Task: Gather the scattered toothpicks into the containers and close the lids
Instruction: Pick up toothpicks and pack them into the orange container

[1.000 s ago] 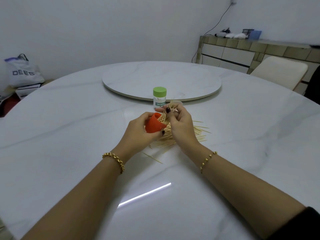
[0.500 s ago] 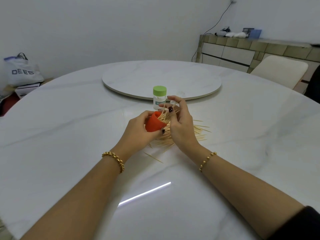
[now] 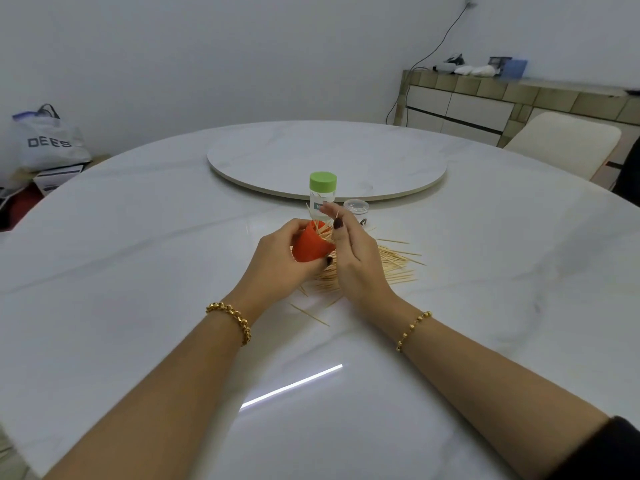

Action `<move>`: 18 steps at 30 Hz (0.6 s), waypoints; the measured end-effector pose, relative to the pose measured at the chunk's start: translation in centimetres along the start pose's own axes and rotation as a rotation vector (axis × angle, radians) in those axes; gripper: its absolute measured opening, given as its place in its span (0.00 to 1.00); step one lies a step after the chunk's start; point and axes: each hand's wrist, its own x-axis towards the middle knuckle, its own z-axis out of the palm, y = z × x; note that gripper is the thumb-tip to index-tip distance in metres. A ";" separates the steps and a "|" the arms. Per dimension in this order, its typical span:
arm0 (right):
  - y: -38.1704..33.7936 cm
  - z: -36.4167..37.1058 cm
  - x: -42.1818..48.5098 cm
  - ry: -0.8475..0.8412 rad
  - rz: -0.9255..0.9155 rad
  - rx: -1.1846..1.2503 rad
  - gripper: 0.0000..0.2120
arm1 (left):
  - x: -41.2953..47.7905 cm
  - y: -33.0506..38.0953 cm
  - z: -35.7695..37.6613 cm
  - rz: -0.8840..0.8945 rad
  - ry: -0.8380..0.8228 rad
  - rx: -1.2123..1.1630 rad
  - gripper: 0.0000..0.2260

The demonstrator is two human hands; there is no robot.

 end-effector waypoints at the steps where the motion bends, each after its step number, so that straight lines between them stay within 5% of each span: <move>1: 0.0 0.1 -0.1 -0.013 -0.003 -0.017 0.21 | 0.0 0.0 0.0 0.000 -0.002 0.002 0.24; 9: -1.0 0.0 -0.7 -0.127 -0.071 -0.098 0.24 | -0.3 0.4 -0.2 -0.010 -0.016 -0.032 0.19; 18: -0.6 -0.2 -0.1 -0.016 -0.051 -0.155 0.27 | -0.3 0.3 -0.3 -0.018 -0.015 -0.038 0.23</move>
